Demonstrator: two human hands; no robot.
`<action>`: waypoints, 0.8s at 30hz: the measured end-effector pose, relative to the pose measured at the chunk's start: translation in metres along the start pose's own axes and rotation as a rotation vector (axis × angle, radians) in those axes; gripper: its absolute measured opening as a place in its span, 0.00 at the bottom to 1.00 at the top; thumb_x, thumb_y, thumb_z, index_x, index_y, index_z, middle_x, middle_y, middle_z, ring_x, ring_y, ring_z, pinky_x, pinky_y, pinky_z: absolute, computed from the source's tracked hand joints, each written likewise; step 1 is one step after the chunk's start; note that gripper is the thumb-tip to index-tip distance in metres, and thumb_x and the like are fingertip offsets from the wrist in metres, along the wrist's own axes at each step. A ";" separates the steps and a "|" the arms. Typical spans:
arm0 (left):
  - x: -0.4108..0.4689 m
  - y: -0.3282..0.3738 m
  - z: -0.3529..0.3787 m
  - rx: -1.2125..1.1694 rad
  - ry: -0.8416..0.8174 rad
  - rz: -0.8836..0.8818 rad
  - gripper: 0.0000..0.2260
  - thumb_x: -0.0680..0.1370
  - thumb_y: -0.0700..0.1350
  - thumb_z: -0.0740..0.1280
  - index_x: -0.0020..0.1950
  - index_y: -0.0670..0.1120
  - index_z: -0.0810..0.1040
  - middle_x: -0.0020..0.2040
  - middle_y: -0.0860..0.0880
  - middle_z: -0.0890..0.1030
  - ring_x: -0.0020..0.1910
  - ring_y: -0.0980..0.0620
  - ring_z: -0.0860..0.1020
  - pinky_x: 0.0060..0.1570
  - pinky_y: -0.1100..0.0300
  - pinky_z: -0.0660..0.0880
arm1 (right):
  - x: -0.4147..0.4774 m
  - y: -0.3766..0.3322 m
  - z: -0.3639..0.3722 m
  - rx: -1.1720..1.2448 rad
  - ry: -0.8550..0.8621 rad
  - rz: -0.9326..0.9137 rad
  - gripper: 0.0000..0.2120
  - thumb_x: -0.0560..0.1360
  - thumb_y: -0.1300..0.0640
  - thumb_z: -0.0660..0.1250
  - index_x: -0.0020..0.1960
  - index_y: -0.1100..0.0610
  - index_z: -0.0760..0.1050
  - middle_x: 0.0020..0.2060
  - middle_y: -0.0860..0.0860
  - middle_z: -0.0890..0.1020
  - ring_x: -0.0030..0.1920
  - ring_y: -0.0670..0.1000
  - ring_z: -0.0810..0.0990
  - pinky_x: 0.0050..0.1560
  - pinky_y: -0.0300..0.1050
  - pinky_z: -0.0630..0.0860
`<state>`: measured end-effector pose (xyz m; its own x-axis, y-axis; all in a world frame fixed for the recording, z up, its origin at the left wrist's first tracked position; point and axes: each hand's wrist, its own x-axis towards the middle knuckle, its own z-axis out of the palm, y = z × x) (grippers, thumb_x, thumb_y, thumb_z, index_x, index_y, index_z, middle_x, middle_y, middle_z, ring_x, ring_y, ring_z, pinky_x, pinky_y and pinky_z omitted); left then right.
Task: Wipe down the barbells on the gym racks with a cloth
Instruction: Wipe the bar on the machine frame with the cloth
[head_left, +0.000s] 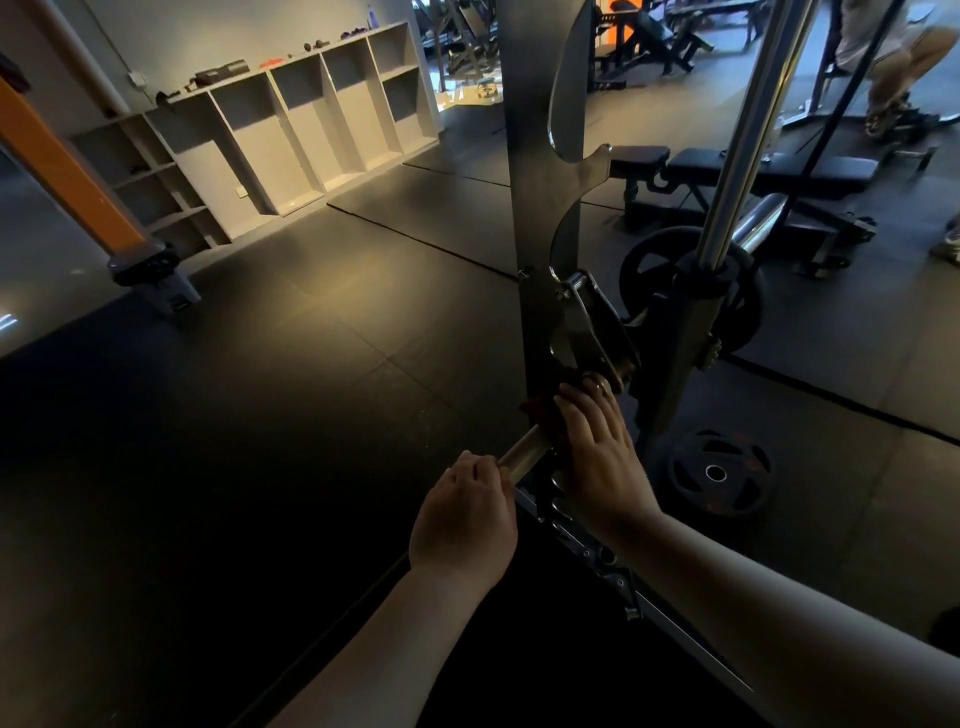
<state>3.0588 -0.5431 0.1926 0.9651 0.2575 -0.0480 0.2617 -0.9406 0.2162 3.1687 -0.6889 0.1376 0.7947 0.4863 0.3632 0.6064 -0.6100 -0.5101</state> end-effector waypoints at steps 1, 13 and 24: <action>0.000 -0.001 0.000 0.005 -0.008 0.002 0.19 0.84 0.52 0.53 0.72 0.46 0.68 0.73 0.43 0.72 0.77 0.49 0.66 0.74 0.55 0.66 | -0.001 0.001 -0.001 0.004 -0.005 -0.013 0.36 0.74 0.48 0.63 0.79 0.61 0.63 0.78 0.57 0.65 0.82 0.57 0.50 0.81 0.62 0.52; 0.000 0.000 -0.002 0.009 -0.002 0.001 0.18 0.85 0.52 0.52 0.70 0.46 0.69 0.71 0.44 0.74 0.75 0.49 0.68 0.70 0.57 0.70 | 0.015 0.027 -0.006 0.053 0.014 -0.109 0.25 0.80 0.55 0.67 0.75 0.59 0.68 0.74 0.55 0.71 0.80 0.56 0.59 0.78 0.58 0.60; 0.000 0.004 -0.005 -0.036 0.002 -0.033 0.15 0.85 0.51 0.54 0.68 0.46 0.71 0.72 0.42 0.73 0.74 0.47 0.70 0.70 0.56 0.68 | 0.014 -0.009 0.002 0.130 -0.086 -0.072 0.28 0.79 0.44 0.55 0.73 0.57 0.71 0.71 0.54 0.73 0.79 0.58 0.58 0.78 0.58 0.58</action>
<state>3.0594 -0.5460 0.1983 0.9559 0.2888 -0.0536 0.2929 -0.9230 0.2498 3.1744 -0.6746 0.1457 0.7410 0.5806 0.3374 0.6486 -0.4886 -0.5836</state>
